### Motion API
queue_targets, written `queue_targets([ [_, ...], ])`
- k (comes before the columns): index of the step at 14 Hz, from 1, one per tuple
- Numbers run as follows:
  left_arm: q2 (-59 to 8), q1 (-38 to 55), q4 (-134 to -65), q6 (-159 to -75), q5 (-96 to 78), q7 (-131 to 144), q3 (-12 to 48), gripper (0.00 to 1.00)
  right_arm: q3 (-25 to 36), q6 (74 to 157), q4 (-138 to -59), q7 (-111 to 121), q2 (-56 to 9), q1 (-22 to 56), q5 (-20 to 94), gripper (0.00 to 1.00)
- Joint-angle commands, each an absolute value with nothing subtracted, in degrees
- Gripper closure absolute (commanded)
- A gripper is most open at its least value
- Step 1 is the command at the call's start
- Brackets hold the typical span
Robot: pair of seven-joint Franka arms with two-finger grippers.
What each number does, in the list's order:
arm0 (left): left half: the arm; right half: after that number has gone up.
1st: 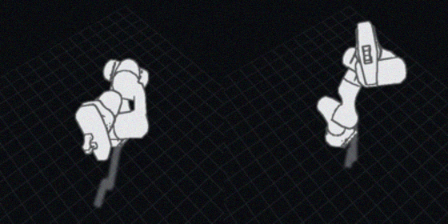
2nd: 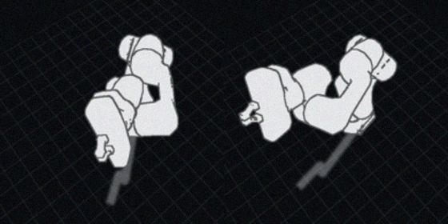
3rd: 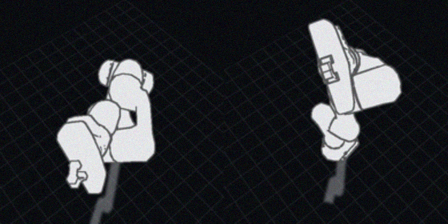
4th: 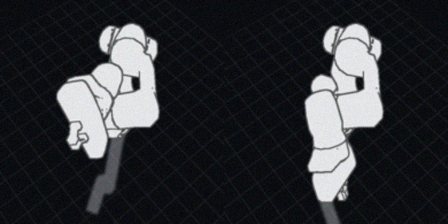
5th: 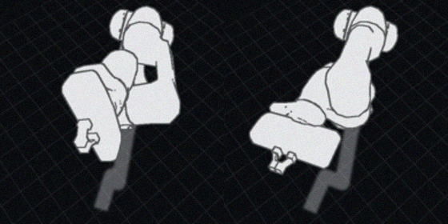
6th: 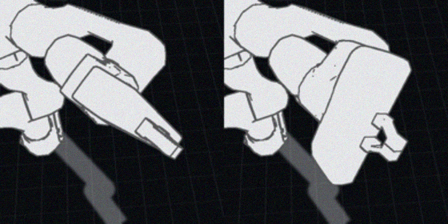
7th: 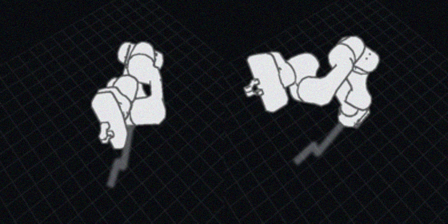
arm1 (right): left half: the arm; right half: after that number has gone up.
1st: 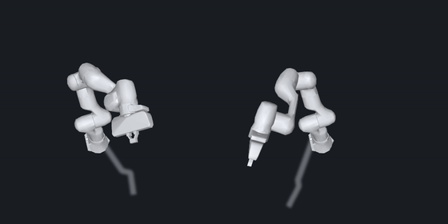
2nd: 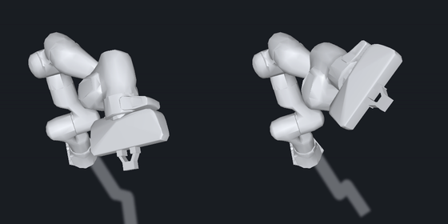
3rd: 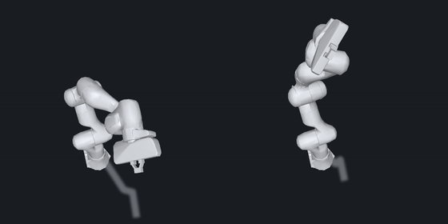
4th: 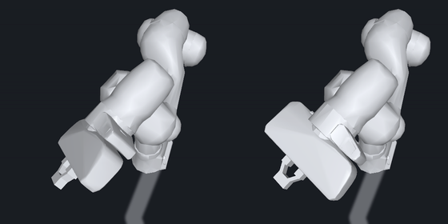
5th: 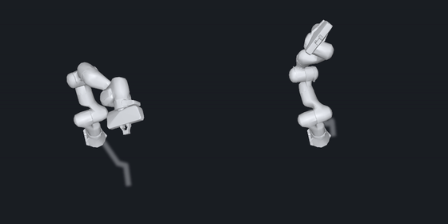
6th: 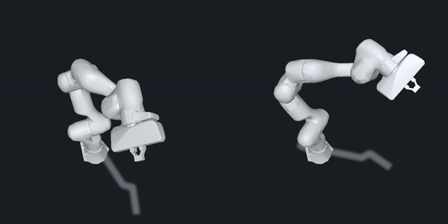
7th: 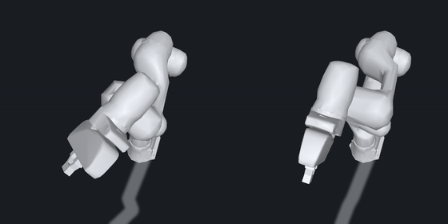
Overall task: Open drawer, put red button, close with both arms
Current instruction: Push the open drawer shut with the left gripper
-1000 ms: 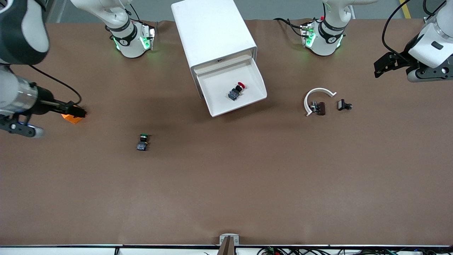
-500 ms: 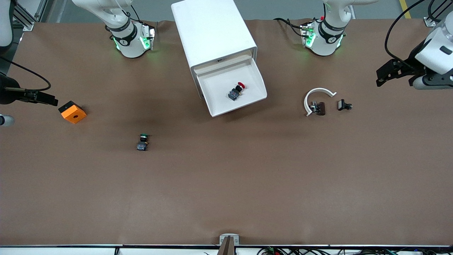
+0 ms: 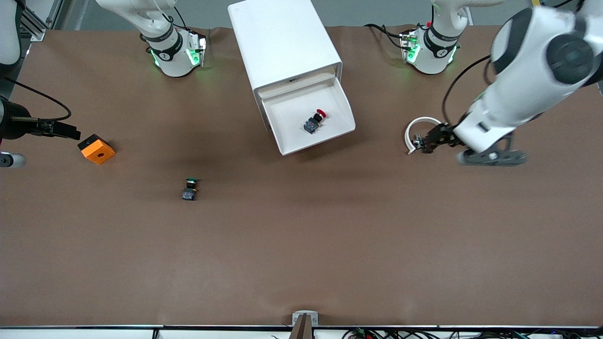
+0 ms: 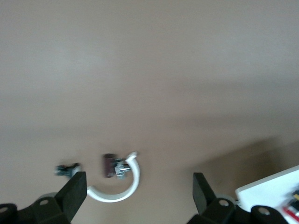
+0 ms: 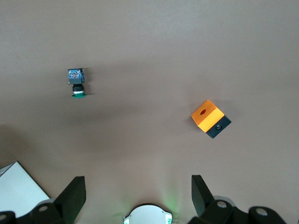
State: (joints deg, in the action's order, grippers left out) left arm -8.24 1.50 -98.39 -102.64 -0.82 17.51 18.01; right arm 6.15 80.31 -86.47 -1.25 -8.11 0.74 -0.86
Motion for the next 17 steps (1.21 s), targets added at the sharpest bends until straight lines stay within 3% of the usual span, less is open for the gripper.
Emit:
queue_targets([
  [1, -13.52, 2.45, -97.65, -107.12, -0.88, 25.19, 22.05, 0.00, 5.71, 79.98, -86.31, -0.35, -7.91, 0.09, -1.49, 0.00],
  [7, -24.68, 13.26, -96.86, -116.97, 4.29, 46.72, 22.24, 0.00, 5.89, 80.42, -85.52, 1.58, -7.91, -0.88, -0.79, 0.00],
  [17, -31.90, 23.20, -93.78, -117.51, 6.06, 64.76, 22.24, 0.00, 5.89, 79.89, -79.28, 0.97, -7.91, -0.79, -1.66, 0.00],
])
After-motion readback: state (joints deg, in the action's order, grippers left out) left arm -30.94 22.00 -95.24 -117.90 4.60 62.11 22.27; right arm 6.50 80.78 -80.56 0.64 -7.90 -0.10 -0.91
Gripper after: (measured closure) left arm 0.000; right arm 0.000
